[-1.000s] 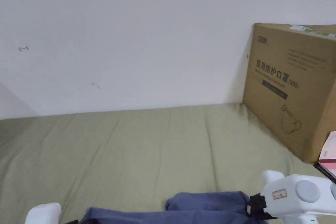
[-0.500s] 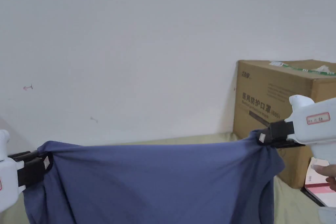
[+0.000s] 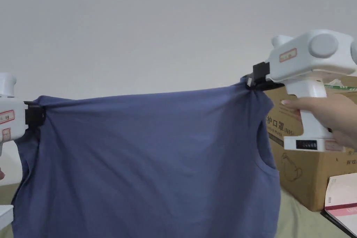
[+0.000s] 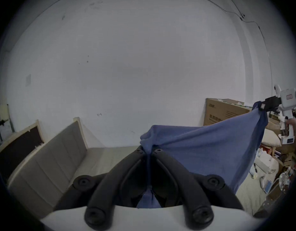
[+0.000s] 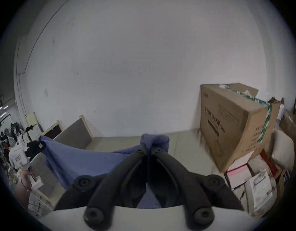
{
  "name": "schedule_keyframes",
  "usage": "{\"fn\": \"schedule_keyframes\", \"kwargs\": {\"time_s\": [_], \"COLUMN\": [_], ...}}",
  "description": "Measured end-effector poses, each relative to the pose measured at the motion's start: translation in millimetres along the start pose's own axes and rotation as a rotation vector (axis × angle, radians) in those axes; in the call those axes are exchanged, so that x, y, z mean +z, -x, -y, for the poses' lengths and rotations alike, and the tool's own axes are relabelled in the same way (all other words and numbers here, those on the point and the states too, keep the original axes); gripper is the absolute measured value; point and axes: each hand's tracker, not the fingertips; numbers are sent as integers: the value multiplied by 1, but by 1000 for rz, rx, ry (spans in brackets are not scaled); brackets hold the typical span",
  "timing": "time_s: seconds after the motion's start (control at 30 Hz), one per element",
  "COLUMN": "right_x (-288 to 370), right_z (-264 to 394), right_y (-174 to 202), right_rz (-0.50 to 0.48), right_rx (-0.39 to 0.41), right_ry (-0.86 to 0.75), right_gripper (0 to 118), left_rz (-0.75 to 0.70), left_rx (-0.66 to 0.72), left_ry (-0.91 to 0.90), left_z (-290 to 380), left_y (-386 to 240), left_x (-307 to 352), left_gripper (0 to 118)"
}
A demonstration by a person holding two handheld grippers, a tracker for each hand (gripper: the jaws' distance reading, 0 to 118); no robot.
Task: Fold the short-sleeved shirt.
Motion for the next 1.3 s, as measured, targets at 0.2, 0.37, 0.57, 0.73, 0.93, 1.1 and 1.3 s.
{"fn": "schedule_keyframes", "kwargs": {"time_s": [0.2, 0.37, 0.57, 0.73, 0.93, 1.1, 1.3], "right_x": [-44, -70, -114, -129, -48, 43, 120], "right_z": [-27, -16, 84, 245, 397, 445, 441], "right_y": [14, 21, -2, -33, -57, -64, -47], "right_rz": [45, 57, 59, 38, 53, 57, 57], "right_rx": [43, 77, 4, -76, -197, -283, -171], "right_ry": [-33, -52, 102, 363, 450, 419, 399], "right_gripper": [2, 2, 2, 2, 2, 2, 2], "left_rz": [-74, -104, -73, 22, 107, 91, 84], "left_rx": [0, -3, 56, 148, 224, 357, 419], "left_ry": [-33, -38, 133, 363, 488, 509, 457], "left_z": [-10, 3, 93, 222, 340, 376, 362], "left_y": [3, 8, 11, -1, -20, -16, -9], "left_x": [-33, -49, -61, -41, 32, 107, 172], "left_gripper": [4, 4, 4, 4, 4, 4, 4]}}
